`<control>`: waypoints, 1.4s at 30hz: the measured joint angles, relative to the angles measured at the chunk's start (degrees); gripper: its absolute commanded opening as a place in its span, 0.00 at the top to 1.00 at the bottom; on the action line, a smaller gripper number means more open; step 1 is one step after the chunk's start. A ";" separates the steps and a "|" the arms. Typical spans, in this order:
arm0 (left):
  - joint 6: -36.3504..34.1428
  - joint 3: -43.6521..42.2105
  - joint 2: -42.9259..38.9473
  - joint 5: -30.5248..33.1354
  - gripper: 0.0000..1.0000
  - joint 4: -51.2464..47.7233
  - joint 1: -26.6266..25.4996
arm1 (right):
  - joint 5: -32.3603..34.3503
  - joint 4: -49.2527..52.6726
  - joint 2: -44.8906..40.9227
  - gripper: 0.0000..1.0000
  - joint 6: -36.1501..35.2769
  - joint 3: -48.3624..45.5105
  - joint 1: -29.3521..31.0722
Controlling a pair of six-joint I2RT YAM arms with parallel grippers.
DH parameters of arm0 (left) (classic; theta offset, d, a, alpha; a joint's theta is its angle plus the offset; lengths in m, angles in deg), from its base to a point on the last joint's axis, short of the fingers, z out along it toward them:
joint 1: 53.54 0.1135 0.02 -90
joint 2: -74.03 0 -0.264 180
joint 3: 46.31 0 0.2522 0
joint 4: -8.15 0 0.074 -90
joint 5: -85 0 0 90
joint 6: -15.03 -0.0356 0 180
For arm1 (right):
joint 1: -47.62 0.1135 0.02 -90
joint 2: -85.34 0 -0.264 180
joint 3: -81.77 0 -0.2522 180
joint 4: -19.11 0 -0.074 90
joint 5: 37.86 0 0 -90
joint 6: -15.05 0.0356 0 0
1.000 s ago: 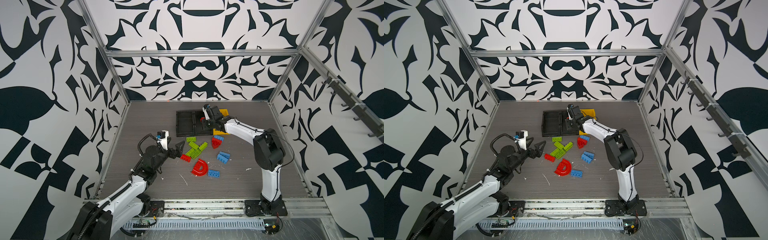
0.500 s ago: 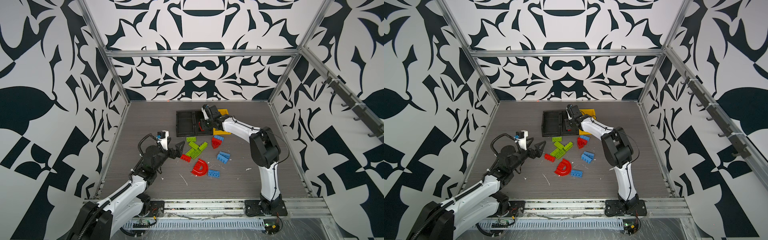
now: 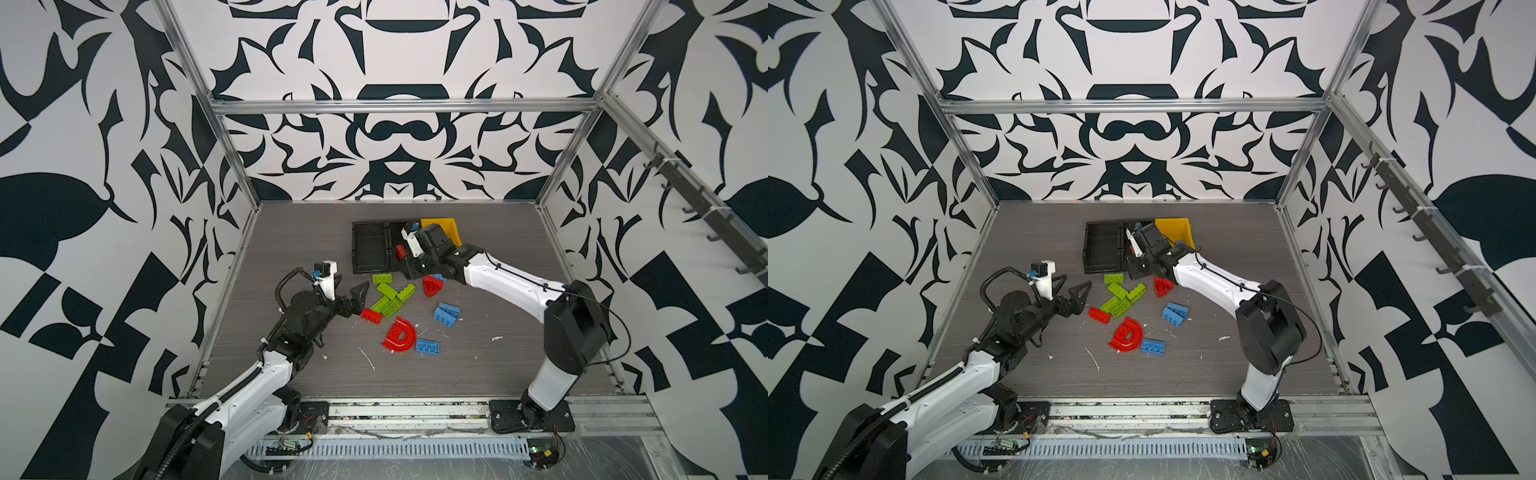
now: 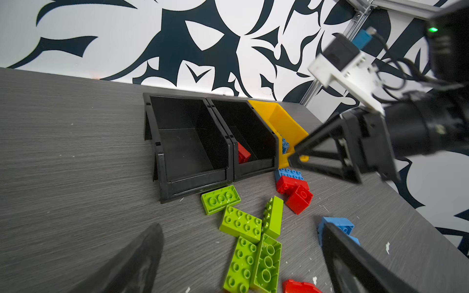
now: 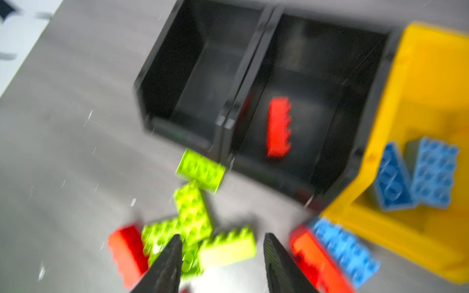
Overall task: Sort the legos into containers by color
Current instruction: 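Move the right gripper back to the pile and grasp the red curved arch piece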
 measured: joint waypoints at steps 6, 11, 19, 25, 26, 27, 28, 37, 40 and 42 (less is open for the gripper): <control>0.33 -0.22 -0.66 1.92 0.00 -0.55 0.00 | 0.11 4.61 -7.39 0.44 2.14 -8.41 6.14; 1.22 -0.24 -0.79 4.96 0.00 -1.88 0.00 | 0.90 7.52 -9.94 0.43 3.72 -11.78 8.33; 1.31 -0.26 -0.94 6.47 0.00 -2.12 0.00 | 1.33 9.11 -6.54 0.41 4.57 -12.20 12.22; 1.31 -0.26 -1.01 7.02 0.00 -2.14 0.00 | 1.31 9.49 -1.11 0.39 4.61 -12.11 14.99; 1.31 -0.26 -1.01 7.04 0.00 -2.14 0.00 | 1.38 9.64 -0.55 0.39 4.61 -12.13 15.15; 1.31 -0.26 -1.03 7.06 0.00 -2.14 0.00 | 1.57 9.73 -0.13 0.39 4.63 -12.11 15.17; 1.31 -0.26 -1.03 7.08 0.00 -2.14 0.00 | 1.75 9.75 0.13 0.39 4.63 -12.11 15.15; 1.33 -0.24 -1.07 7.08 0.00 -2.19 0.00 | 2.14 7.52 2.34 0.39 5.31 -11.87 15.13; 1.33 -0.26 -1.14 7.08 0.00 -2.23 0.00 | 2.10 6.97 3.28 0.42 5.60 -11.67 15.13; 1.31 -0.26 -1.25 7.10 0.00 -2.27 0.00 | 2.12 6.25 3.65 0.43 5.70 -11.52 15.10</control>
